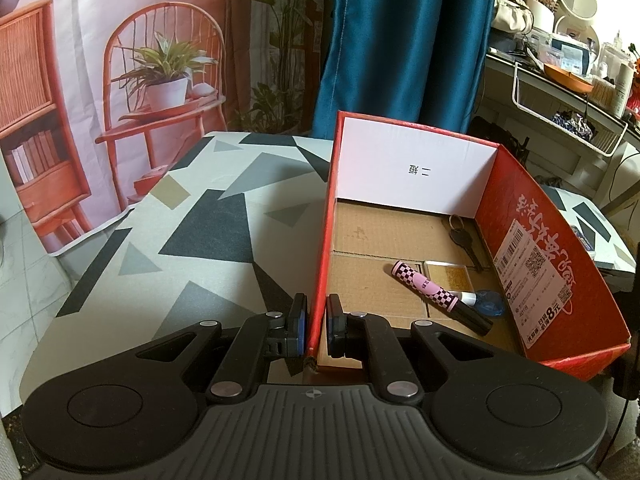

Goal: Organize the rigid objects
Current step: 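Carry the white charger into the red box and release it with the right gripper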

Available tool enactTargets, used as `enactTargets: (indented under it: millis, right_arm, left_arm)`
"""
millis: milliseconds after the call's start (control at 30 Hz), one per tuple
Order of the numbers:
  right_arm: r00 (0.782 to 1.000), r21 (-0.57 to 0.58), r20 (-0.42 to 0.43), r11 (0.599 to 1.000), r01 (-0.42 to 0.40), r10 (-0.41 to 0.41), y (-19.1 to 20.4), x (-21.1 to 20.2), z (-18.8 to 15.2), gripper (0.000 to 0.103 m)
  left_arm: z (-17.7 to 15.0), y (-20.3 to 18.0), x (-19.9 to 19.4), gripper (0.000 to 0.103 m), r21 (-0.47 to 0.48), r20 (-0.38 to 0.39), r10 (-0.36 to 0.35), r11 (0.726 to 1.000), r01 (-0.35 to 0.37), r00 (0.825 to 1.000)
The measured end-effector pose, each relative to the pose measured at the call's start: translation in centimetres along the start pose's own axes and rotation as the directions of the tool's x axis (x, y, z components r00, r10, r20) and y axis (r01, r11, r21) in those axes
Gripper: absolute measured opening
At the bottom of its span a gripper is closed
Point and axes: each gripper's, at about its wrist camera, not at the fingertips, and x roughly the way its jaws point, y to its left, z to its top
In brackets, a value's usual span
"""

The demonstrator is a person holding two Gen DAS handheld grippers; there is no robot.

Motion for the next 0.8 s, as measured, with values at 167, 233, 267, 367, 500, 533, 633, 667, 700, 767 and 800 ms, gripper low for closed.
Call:
enactTargets:
  millis: [167,233,267,367,500,533,633,667,700,767,800]
  right_arm:
    - [0.997,0.140,0.032,0.988,-0.070,0.066,-1.4,-1.7,-0.1,0.032]
    - [0.995,0.149,0.062,0.985,-0.089,0.080,-1.5,-2.5,0.5,0.032]
    - [0.993,0.143,0.081,0.985,-0.097,0.087,-1.4,-2.9,0.9,0.032]
    - [0.983,0.117,0.148,0.985,-0.130,0.112,-0.7,-4.5,2.6,0.032]
    - [0.956,0.071,0.260,0.985,-0.159,0.136,0.7,-6.8,5.1,0.032]
    - [0.948,0.053,0.280,0.984,-0.171,0.149,1.1,-7.2,5.8,0.032]
    - [0.928,-0.039,0.308,0.977,-0.209,0.210,2.8,-8.2,7.5,0.032]
    - [0.923,-0.078,0.306,0.973,-0.218,0.232,3.5,-8.3,7.9,0.032]
    - [0.920,-0.124,0.298,0.966,-0.227,0.254,4.3,-8.3,8.3,0.032]
    - [0.918,-0.222,0.258,0.943,-0.248,0.302,6.1,-8.0,8.7,0.032]
    - [0.919,-0.263,0.241,0.932,-0.248,0.313,6.9,-7.8,8.7,0.032]
  left_arm:
    - [0.0,0.0,0.0,0.011,-0.004,0.000,-0.003,1.000,0.003,1.000]
    - [0.0,0.0,0.0,0.011,-0.004,-0.001,-0.003,1.000,0.003,1.000]
    - [0.0,0.0,0.0,0.011,-0.004,-0.001,-0.003,1.000,0.003,1.000]
    - [0.0,0.0,0.1,0.011,-0.004,-0.001,-0.003,1.000,0.003,1.000]
    - [0.0,0.0,0.1,0.011,-0.005,0.000,-0.003,1.000,0.003,1.000]
    - [0.0,0.0,0.1,0.011,-0.005,0.000,-0.004,1.000,0.004,1.000]
    - [0.0,0.0,0.1,0.011,-0.004,-0.001,-0.003,1.000,0.003,1.000]
    - [0.0,0.0,0.1,0.011,-0.004,-0.001,-0.003,1.000,0.003,1.000]
    - [0.0,0.0,0.1,0.011,-0.004,-0.001,-0.003,1.000,0.003,1.000]
    - [0.0,0.0,0.1,0.011,-0.005,-0.001,-0.003,1.000,0.003,1.000]
    - [0.0,0.0,0.1,0.011,-0.004,0.000,-0.003,1.000,0.003,1.000]
